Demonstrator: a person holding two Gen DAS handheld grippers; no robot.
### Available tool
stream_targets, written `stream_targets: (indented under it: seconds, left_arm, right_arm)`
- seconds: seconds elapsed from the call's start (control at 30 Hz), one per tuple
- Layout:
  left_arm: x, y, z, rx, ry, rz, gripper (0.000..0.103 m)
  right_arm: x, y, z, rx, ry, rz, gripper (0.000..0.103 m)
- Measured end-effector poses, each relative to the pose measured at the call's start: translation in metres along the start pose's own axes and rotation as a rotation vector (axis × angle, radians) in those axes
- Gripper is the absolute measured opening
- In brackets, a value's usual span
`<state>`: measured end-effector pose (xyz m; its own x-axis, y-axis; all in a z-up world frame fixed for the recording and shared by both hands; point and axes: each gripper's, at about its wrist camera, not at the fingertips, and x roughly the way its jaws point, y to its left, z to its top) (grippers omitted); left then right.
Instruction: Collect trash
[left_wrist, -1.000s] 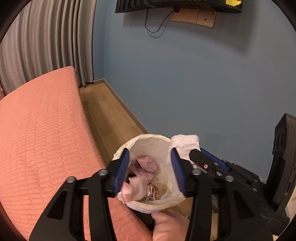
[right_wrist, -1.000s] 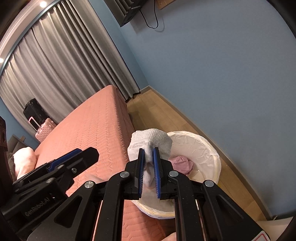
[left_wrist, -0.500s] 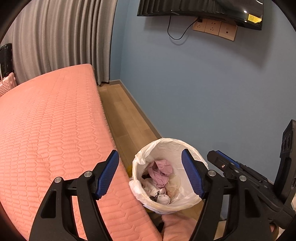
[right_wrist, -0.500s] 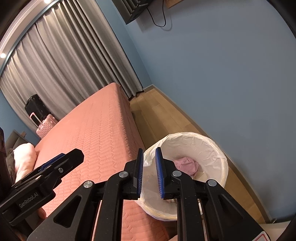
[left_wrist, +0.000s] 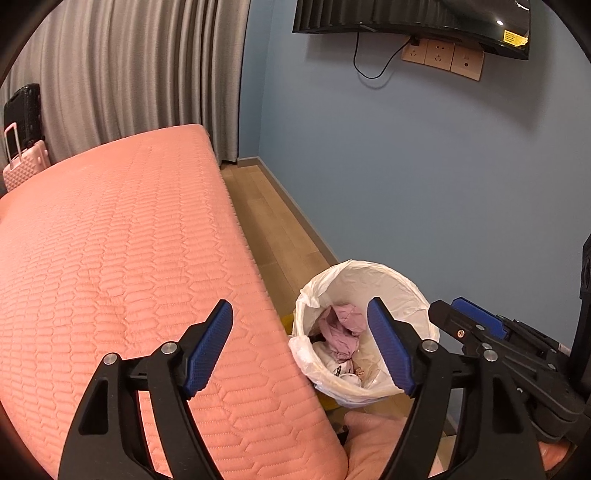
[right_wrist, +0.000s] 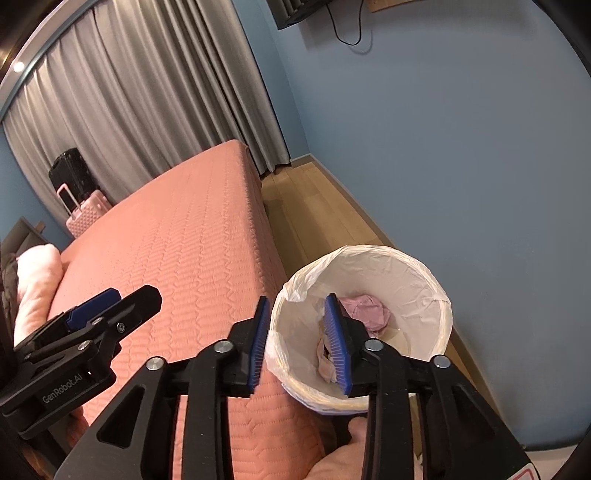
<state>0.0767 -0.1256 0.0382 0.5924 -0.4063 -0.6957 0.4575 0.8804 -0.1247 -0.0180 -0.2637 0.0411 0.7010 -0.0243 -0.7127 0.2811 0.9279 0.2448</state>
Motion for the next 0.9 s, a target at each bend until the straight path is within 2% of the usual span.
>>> stream_targets:
  seconds: [0.17, 0.4, 0.47, 0.53, 0.67, 0.73, 0.9]
  left_arm:
    - [-0.005, 0.005, -0.01, -0.001, 0.001, 0.024, 0.079]
    - [-0.005, 0.013, -0.024, 0.005, 0.02, 0.054, 0.08]
    - [-0.006, 0.016, -0.027, 0.0, 0.025, 0.065, 0.085]
    - [-0.006, 0.018, -0.032, -0.005, 0.025, 0.08, 0.088]
    - [-0.004, 0.019, -0.04, -0.007, 0.037, 0.097, 0.089]
    - [-0.003, 0.02, -0.043, -0.01, 0.042, 0.103, 0.09]
    - [-0.003, 0.024, -0.048, -0.012, 0.05, 0.115, 0.091]
  right_arm:
    - [-0.002, 0.009, -0.009, -0.039, 0.01, -0.022, 0.04]
    - [0.0, 0.016, -0.025, -0.08, 0.032, -0.046, 0.049]
    - [0.0, 0.017, -0.029, -0.091, 0.032, -0.054, 0.051]
    - [0.001, 0.017, -0.033, -0.094, 0.037, -0.062, 0.059]
    - [0.003, 0.016, -0.04, -0.097, 0.049, -0.071, 0.064]
    - [0.005, 0.013, -0.042, -0.096, 0.052, -0.083, 0.072]
    - [0.006, 0.006, -0.051, -0.089, 0.056, -0.099, 0.084]
